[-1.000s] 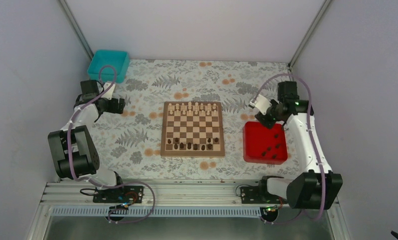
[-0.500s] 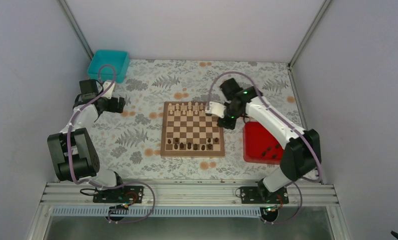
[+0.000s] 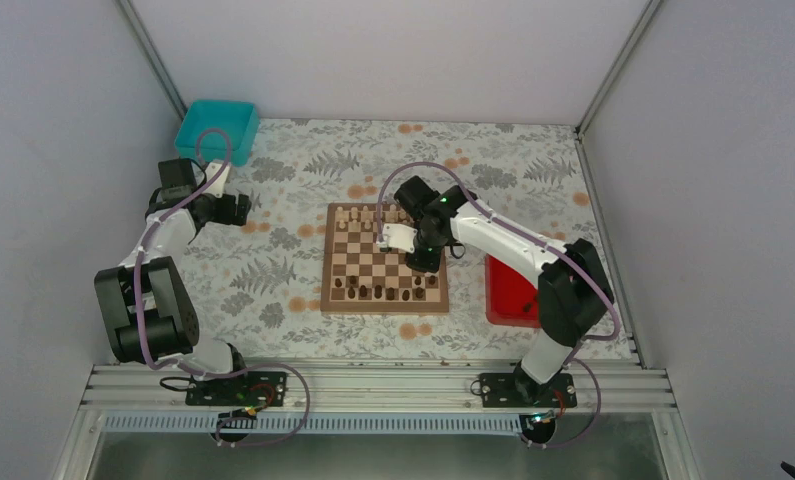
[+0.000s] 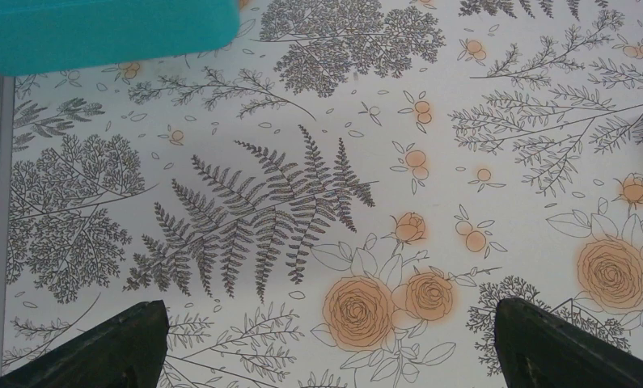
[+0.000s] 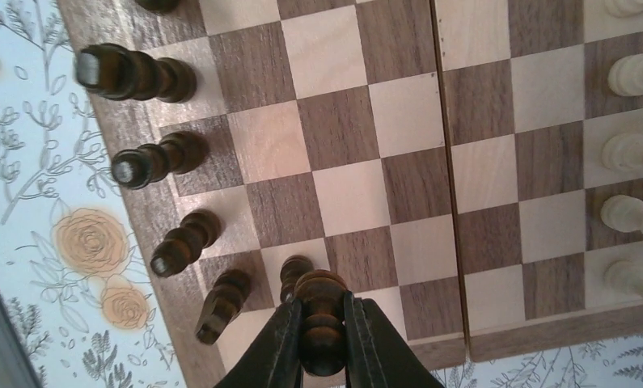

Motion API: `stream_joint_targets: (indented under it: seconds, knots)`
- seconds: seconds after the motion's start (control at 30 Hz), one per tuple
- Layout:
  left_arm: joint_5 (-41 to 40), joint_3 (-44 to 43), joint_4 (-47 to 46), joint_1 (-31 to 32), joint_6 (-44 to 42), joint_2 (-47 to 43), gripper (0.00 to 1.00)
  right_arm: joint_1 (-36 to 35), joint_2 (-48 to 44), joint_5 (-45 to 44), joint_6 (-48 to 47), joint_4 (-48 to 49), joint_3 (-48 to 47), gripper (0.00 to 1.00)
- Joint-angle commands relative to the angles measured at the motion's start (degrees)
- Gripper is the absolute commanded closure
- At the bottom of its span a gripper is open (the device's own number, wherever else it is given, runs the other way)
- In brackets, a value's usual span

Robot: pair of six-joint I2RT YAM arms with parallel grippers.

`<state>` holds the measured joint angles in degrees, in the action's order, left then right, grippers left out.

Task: Set up the chess pieces on the board
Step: Place the chess piece on the chessboard.

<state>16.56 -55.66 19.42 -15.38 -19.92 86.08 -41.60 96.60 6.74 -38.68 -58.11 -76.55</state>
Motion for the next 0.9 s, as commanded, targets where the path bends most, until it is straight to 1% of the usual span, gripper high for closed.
stream_joint_targets:
  seconds: [0.0, 0.13, 0.43, 0.87]
  knots:
    - [0.77, -1.51, 0.61, -0.36, 0.51, -1.76, 0.00, -1.29, 3.11, -2.36, 1.45, 1.70, -0.12, 0.86]
    - [0.67, -1.39, 0.50, -0.36, 0.50, -1.73, 0.00, -2.18, 5.68, -3.98, 1.47, 2.78, 0.03, 0.86]
    - [0.94, -1.22, 0.32, -0.35, 0.32, -1.55, 0.00, -3.72, 9.31, -4.67, 1.24, 2.28, -1.25, 0.86]
    - [1.09, -1.12, 0.27, -0.36, 0.24, -1.46, 0.00, -4.13, 10.18, -3.58, 1.02, 2.97, -1.49, 0.86]
